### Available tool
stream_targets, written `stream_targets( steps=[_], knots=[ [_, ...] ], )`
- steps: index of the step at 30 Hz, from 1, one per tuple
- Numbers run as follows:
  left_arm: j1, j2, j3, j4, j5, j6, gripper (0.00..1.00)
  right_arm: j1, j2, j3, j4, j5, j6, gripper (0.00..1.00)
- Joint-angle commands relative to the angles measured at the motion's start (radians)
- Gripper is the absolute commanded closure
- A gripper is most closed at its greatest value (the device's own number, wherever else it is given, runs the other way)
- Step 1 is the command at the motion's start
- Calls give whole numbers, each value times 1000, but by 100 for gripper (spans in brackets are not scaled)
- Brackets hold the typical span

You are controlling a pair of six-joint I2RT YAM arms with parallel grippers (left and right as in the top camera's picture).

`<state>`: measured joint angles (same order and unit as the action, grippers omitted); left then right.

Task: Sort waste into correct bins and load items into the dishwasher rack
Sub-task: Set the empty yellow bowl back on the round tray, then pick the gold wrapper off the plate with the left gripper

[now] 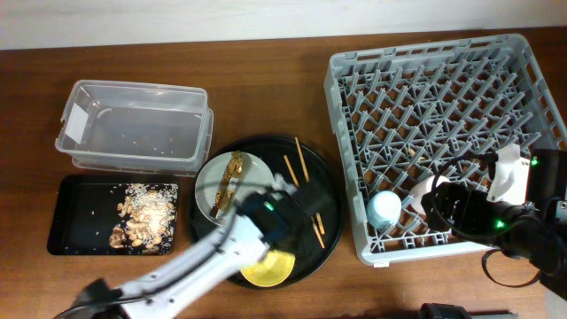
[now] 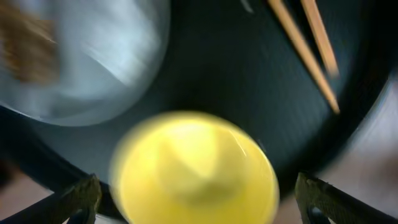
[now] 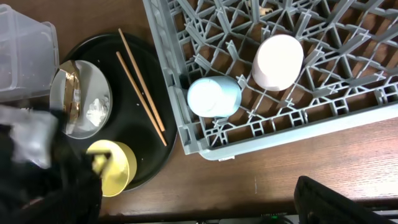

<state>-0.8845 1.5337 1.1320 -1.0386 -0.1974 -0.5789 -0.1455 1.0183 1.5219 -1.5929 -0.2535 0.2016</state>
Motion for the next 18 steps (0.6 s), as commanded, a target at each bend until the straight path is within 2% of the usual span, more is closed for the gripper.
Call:
stream_targets(
  steps=[1, 4, 8, 10, 15, 16, 17, 18],
  knots=[
    [182, 14, 13, 57, -103, 134, 2, -5, -2, 4, 3, -5, -6, 1],
    [304, 77, 13, 140, -96, 194, 7, -5, -2, 4, 3, -5, -6, 1],
    [405, 174, 13, 235, 16, 307, 18, -5, -1, 4, 3, -5, -6, 1],
    [432, 222, 13, 252, -30, 303, 23, -5, -1, 4, 3, -5, -6, 1],
    [497, 325, 13, 323, -23, 304, 37, -5, -1, 4, 3, -5, -6, 1],
    [501, 333, 13, 324, -13, 304, 45, -5, -1, 4, 3, -5, -6, 1],
    [502, 335, 13, 323, 0, 304, 58, -5, -1, 4, 3, -5, -7, 1],
    [501, 334, 14, 320, 18, 305, 76, -5, -1, 4, 3, -5, -7, 1]
  ],
)
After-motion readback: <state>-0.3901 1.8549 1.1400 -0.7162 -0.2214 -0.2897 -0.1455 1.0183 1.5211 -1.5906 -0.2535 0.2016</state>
